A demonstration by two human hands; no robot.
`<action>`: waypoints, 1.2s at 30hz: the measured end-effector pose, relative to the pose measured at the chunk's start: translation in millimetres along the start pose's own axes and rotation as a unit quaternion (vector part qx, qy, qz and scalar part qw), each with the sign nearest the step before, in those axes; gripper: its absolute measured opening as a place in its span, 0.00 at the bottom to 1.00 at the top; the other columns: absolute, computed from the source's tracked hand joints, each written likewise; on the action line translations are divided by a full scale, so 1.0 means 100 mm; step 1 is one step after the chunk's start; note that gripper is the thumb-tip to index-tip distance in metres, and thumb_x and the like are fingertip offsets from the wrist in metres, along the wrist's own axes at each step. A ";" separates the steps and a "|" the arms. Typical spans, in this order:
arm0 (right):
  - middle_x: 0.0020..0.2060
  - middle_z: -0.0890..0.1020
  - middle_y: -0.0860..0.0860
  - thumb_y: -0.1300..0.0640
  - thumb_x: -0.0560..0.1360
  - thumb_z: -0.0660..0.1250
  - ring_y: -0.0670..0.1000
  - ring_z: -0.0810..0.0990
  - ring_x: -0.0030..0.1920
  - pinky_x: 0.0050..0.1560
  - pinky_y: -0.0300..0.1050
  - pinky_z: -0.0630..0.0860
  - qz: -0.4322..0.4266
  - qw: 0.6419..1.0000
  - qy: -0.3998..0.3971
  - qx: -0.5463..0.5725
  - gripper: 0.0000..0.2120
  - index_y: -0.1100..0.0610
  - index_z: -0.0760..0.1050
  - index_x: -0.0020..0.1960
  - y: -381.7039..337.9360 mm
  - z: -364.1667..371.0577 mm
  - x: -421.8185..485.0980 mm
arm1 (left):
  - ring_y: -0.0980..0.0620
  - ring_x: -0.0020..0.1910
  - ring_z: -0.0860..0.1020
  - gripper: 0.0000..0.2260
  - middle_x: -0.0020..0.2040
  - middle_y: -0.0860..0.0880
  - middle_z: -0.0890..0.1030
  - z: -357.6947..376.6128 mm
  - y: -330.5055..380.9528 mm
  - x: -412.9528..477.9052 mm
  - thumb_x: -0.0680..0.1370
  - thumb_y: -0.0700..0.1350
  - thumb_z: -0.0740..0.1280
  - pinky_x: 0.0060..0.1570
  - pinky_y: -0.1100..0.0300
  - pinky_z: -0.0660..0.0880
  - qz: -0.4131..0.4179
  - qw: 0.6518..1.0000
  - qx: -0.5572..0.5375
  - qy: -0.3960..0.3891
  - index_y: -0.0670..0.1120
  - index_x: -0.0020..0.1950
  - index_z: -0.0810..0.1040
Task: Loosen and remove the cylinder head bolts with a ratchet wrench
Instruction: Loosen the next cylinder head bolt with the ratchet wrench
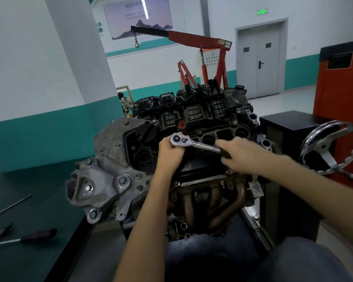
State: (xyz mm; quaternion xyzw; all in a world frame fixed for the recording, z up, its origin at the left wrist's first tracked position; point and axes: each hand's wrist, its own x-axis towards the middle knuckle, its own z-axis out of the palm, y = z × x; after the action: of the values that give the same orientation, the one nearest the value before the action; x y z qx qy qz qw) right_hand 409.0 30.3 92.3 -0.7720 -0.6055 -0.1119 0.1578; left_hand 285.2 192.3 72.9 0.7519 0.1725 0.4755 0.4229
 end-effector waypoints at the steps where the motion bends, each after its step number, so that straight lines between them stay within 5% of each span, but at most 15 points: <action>1: 0.32 0.67 0.45 0.54 0.76 0.63 0.53 0.74 0.36 0.36 0.44 0.68 -0.017 0.999 0.010 -0.035 0.08 0.51 0.67 0.53 0.02 -0.07 0.06 | 0.60 0.33 0.69 0.22 0.26 0.59 0.73 -0.01 -0.01 0.00 0.76 0.35 0.65 0.38 0.61 0.68 -0.002 1.000 -0.004 0.002 0.57 0.27 0.76; 4: 0.33 0.68 0.48 0.53 0.75 0.64 0.58 0.76 0.38 0.37 0.45 0.68 -0.001 0.998 0.052 -0.031 0.09 0.52 0.67 0.52 -0.10 0.07 0.00 | 0.63 0.30 0.68 0.18 0.26 0.60 0.70 -0.03 -0.06 -0.08 0.78 0.38 0.66 0.35 0.68 0.66 -0.009 0.999 -0.050 0.015 0.49 0.28 0.71; 7: 0.31 0.71 0.49 0.54 0.74 0.64 0.54 0.76 0.34 0.32 0.41 0.69 0.070 0.978 0.083 0.178 0.09 0.49 0.63 0.43 -0.52 0.54 -0.30 | 0.58 0.30 0.61 0.22 0.27 0.58 0.63 0.02 -0.04 -0.13 0.80 0.40 0.66 0.32 0.62 0.61 -0.011 0.997 -0.066 0.043 0.51 0.29 0.61; 10: 0.32 0.74 0.50 0.57 0.75 0.64 0.47 0.74 0.30 0.26 0.32 0.67 0.129 0.912 0.110 0.375 0.09 0.49 0.63 0.44 -1.08 0.95 -0.36 | 0.54 0.31 0.60 0.20 0.29 0.49 0.61 0.06 -0.01 -0.11 0.79 0.42 0.67 0.31 0.61 0.58 -0.029 0.996 -0.052 0.062 0.46 0.32 0.60; 14: 0.34 0.76 0.53 0.60 0.76 0.62 0.51 0.78 0.34 0.34 0.45 0.76 0.135 0.880 0.149 0.431 0.07 0.60 0.68 0.53 -1.43 1.13 -0.28 | 0.49 0.33 0.61 0.19 0.33 0.43 0.64 -0.02 0.00 -0.10 0.79 0.43 0.65 0.32 0.61 0.61 -0.011 0.999 0.023 0.041 0.36 0.35 0.62; 17: 0.33 0.72 0.50 0.61 0.75 0.63 0.43 0.70 0.29 0.27 0.30 0.68 0.099 0.910 0.084 0.393 0.09 0.55 0.67 0.52 -1.13 0.96 -0.31 | 0.54 0.30 0.59 0.20 0.29 0.49 0.61 -0.05 0.02 -0.09 0.78 0.42 0.66 0.29 0.65 0.59 -0.019 0.999 -0.020 0.018 0.47 0.31 0.59; 20: 0.30 0.72 0.48 0.62 0.72 0.64 0.43 0.70 0.27 0.26 0.33 0.65 0.020 0.963 0.006 0.270 0.08 0.51 0.67 0.45 -0.53 0.58 -0.29 | 0.57 0.29 0.60 0.24 0.26 0.57 0.61 -0.05 -0.01 -0.07 0.78 0.42 0.66 0.31 0.63 0.60 -0.014 1.000 -0.022 -0.014 0.54 0.26 0.61; 23: 0.31 0.73 0.45 0.60 0.74 0.65 0.41 0.73 0.27 0.26 0.32 0.66 -0.023 0.994 -0.045 0.092 0.08 0.51 0.69 0.48 -0.05 0.09 -0.08 | 0.59 0.32 0.68 0.20 0.27 0.58 0.69 -0.01 -0.02 -0.06 0.77 0.43 0.67 0.37 0.63 0.66 -0.005 1.000 -0.022 -0.016 0.54 0.26 0.69; 27: 0.32 0.69 0.44 0.55 0.75 0.64 0.48 0.72 0.31 0.34 0.42 0.66 -0.028 0.999 0.006 -0.029 0.09 0.48 0.67 0.52 0.06 -0.08 0.09 | 0.57 0.44 0.78 0.14 0.34 0.58 0.80 0.00 -0.05 -0.09 0.75 0.43 0.64 0.50 0.59 0.74 -0.008 0.999 -0.034 0.016 0.59 0.33 0.80; 31: 0.32 0.73 0.51 0.57 0.73 0.65 0.51 0.74 0.30 0.30 0.42 0.69 0.059 0.978 0.056 0.193 0.10 0.49 0.62 0.43 -0.34 0.51 -0.30 | 0.60 0.30 0.66 0.21 0.26 0.59 0.68 0.06 -0.06 -0.15 0.79 0.45 0.66 0.33 0.69 0.65 -0.007 0.999 -0.035 0.030 0.54 0.27 0.66; 36: 0.31 0.73 0.51 0.62 0.74 0.63 0.50 0.74 0.30 0.31 0.42 0.71 0.140 0.890 0.124 0.415 0.07 0.55 0.65 0.47 -1.23 1.07 -0.35 | 0.56 0.30 0.58 0.24 0.26 0.56 0.59 0.07 -0.05 -0.08 0.79 0.43 0.67 0.33 0.58 0.58 -0.023 0.998 -0.007 0.052 0.54 0.28 0.59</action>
State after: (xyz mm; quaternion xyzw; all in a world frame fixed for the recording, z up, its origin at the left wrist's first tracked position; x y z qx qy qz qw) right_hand 279.1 66.0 -5.7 -0.6924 -0.4582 0.0781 0.5519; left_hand 288.3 186.5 63.6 0.7192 0.2084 0.5051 0.4293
